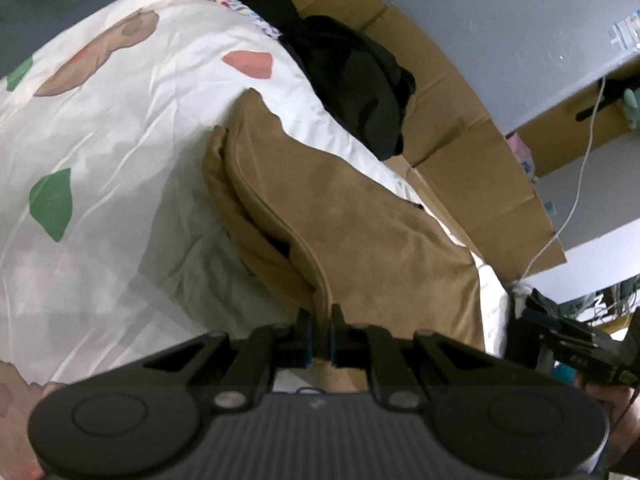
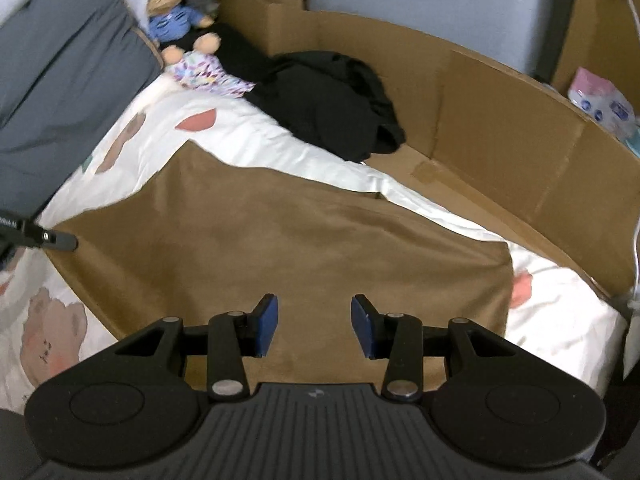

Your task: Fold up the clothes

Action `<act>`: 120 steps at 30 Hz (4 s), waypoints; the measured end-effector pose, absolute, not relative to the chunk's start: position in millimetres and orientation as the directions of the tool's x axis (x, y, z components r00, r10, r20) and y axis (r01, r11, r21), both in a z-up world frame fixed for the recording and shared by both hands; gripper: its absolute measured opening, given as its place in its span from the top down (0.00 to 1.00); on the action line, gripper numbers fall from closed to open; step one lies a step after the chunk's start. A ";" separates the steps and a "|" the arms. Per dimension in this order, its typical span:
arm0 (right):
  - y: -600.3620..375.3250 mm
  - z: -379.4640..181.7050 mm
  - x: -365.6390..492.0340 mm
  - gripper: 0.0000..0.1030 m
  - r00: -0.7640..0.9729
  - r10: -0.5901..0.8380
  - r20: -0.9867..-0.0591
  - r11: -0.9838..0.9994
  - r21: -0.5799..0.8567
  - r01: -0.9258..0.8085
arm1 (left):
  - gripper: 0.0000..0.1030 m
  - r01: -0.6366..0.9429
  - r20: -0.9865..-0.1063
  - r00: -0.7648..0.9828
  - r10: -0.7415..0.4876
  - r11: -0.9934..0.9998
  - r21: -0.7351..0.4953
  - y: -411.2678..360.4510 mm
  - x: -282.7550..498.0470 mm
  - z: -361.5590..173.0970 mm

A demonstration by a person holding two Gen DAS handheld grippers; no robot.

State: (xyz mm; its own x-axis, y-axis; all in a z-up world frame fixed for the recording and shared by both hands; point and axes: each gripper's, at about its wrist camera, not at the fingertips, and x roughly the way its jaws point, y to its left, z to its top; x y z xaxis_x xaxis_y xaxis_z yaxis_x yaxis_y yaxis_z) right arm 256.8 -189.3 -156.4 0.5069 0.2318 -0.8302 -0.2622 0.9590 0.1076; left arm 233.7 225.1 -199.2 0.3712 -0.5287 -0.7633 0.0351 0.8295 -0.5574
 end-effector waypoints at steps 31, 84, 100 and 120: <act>-6.0 -161.9 207.4 0.56 0.492 0.489 -0.720 0.738 0.042 -0.673 | 0.92 -0.095 -0.661 0.426 -0.618 0.695 -0.712 241.6 236.3 -193.4; 71.5 -185.1 247.2 0.93 0.566 0.375 -0.734 0.753 -0.115 -0.648 | 0.41 -0.187 -0.741 0.402 -0.539 0.743 -0.642 272.3 319.3 -243.3; 60.3 -191.4 253.7 0.93 0.527 0.434 -0.730 0.777 0.007 -0.630 | 0.65 -0.248 -0.789 0.303 -0.535 0.755 -0.607 264.7 392.8 -298.4; 33.8 -171.0 253.0 0.93 0.542 0.481 -0.690 0.815 0.124 -0.566 | 0.92 -0.098 -0.797 0.346 -0.495 0.826 -0.556 233.4 408.3 -239.8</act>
State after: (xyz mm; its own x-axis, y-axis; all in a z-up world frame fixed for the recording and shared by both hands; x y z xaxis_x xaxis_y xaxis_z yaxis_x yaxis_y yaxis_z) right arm 253.0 33.8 -171.0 0.5419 0.4806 -0.6895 -0.5655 0.8154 0.1239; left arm 408.3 233.4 -239.8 0.3464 -0.4952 -0.7967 -0.0979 0.8256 -0.5557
